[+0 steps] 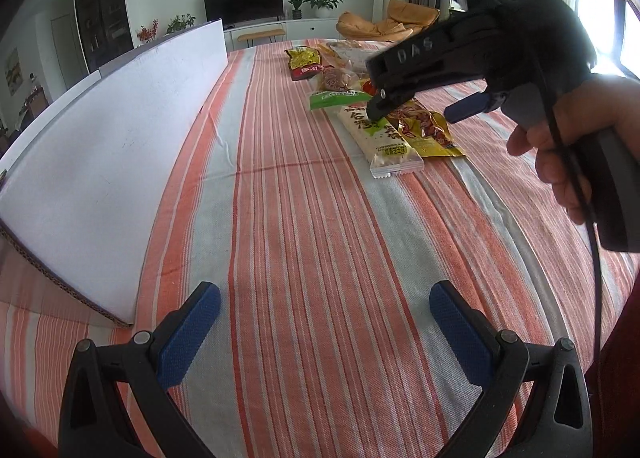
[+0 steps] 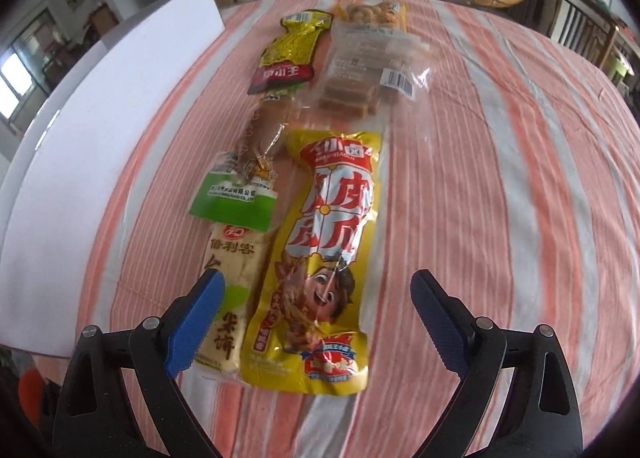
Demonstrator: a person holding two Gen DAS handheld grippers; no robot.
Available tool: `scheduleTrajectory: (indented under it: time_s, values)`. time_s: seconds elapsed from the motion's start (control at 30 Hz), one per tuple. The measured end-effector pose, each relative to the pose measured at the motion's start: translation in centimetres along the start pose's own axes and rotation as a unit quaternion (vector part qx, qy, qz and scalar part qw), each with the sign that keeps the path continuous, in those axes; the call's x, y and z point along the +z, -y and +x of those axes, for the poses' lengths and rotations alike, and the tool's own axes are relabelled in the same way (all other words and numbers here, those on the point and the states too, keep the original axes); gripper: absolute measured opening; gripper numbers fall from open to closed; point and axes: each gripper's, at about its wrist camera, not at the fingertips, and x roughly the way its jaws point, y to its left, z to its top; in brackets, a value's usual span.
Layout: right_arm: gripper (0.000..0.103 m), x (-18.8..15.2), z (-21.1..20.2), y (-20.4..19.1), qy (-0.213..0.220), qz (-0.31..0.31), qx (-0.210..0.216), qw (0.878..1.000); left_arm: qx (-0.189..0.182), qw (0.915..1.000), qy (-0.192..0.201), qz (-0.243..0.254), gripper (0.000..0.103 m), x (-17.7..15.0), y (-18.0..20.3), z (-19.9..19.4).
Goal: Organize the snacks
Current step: 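Grasp the yellow spicy-strip bag with the right tool while the left tool grasps the rice-cake packet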
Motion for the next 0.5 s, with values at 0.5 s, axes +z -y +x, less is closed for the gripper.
scheduleTrajectory:
  time_s: [0.5]
  values:
    - [0.049,-3.9,-3.1,4.2,0.038,0.004,-0.008,0.999,0.001,1.0,0.002,-0.001,0.103,0.0,0.0,0.0]
